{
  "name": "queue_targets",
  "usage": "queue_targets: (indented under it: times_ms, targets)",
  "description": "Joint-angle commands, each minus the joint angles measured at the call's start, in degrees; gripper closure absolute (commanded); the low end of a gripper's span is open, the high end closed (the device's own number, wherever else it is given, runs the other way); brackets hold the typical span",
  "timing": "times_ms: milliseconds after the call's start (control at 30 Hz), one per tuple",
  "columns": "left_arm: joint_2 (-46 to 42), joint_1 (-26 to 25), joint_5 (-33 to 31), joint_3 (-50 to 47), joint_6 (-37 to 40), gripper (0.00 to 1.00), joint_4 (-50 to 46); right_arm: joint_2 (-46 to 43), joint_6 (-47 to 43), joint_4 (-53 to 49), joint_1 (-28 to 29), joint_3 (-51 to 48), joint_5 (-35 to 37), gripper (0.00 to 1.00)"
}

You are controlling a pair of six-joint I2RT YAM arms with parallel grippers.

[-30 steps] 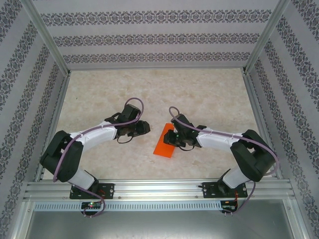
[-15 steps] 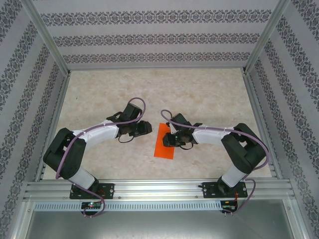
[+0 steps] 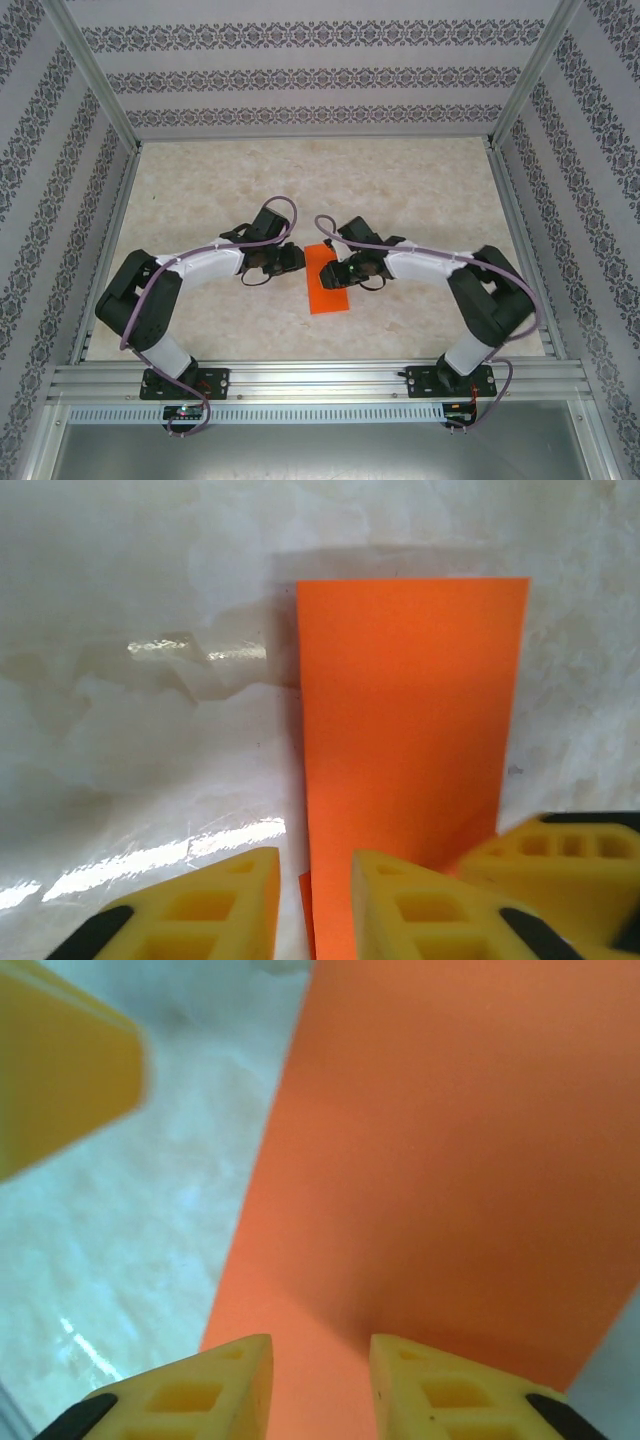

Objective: Fold a paper plane with a square sheet of paper (pick it up from the middle)
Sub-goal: Rotate the paper at the center of the table, then third fold the triangle at the center of the table.

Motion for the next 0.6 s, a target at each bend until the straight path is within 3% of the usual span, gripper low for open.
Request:
queue_targets:
  times_ms: [0,67,300,567]
  targets:
    - [1.3,-1.3,3.4,0.7,0.6,0.77,3.4,-7.0,7.8,6.2,-0.7,-4.6,3.4,0.64]
    - [1.9,-1.9,3.8,1.5,1.2,0.79,3.5,-9.8,11.5,8.3,-1.7,-8.0,5.0,0.64]
    - [5.1,-2.3,4.7,2.5,1.6,0.8,3.9,-15.8,20.3,14.6,-5.8,-16.4,4.7,0.47]
    - [7.4,-2.3,4.7,3.0,2.1,0.8,4.3,-9.6,22.7,20.1,-7.9,-14.6,-3.5,0.46]
